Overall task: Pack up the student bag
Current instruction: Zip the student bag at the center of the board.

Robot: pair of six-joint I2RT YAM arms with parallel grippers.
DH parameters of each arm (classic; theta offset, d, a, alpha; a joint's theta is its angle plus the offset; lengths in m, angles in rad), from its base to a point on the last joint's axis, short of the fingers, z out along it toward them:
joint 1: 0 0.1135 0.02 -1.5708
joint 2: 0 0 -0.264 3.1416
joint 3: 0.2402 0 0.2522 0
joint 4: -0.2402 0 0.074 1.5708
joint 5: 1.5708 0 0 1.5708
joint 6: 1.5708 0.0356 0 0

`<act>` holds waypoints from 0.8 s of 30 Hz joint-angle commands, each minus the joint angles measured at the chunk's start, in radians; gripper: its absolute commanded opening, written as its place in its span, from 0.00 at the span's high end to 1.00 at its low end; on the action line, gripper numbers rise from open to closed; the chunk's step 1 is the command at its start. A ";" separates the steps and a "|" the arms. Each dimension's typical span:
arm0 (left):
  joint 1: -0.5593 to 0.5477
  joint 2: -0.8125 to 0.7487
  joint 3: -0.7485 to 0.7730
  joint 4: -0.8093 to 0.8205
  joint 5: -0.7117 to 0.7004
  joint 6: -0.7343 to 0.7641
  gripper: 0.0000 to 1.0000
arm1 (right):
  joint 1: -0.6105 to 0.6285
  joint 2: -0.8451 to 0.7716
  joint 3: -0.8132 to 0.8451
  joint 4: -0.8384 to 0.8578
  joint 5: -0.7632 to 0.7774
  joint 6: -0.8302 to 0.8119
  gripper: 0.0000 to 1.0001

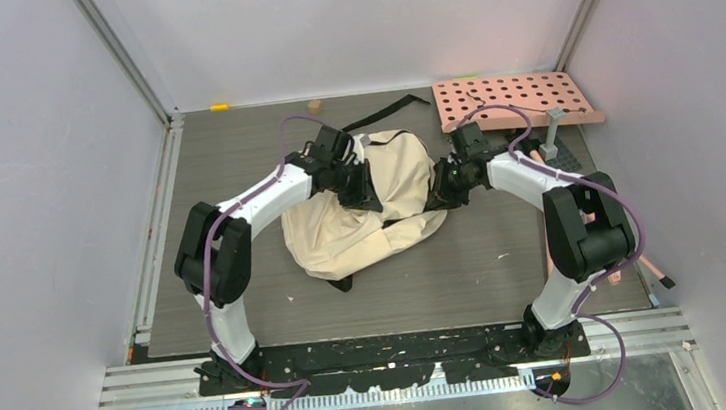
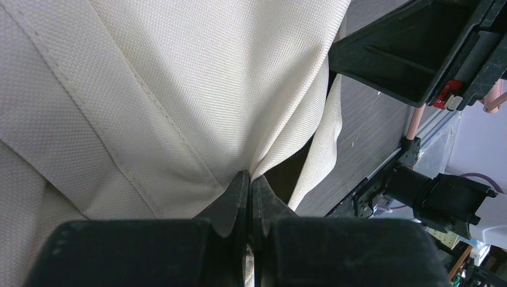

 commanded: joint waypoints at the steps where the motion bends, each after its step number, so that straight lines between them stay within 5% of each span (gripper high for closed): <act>1: 0.009 0.015 0.019 -0.013 0.011 -0.001 1.00 | 0.009 0.009 0.035 -0.041 0.041 -0.041 0.72; 9: 0.008 0.025 0.028 -0.008 0.015 -0.005 1.00 | 0.035 0.091 0.052 -0.013 0.074 -0.050 0.67; 19: 0.008 0.021 0.029 -0.027 -0.001 0.007 1.00 | 0.040 0.135 0.070 -0.061 0.244 -0.081 0.97; 24: 0.008 0.019 0.037 -0.052 -0.025 0.045 1.00 | 0.039 0.083 0.122 -0.123 0.275 -0.099 0.99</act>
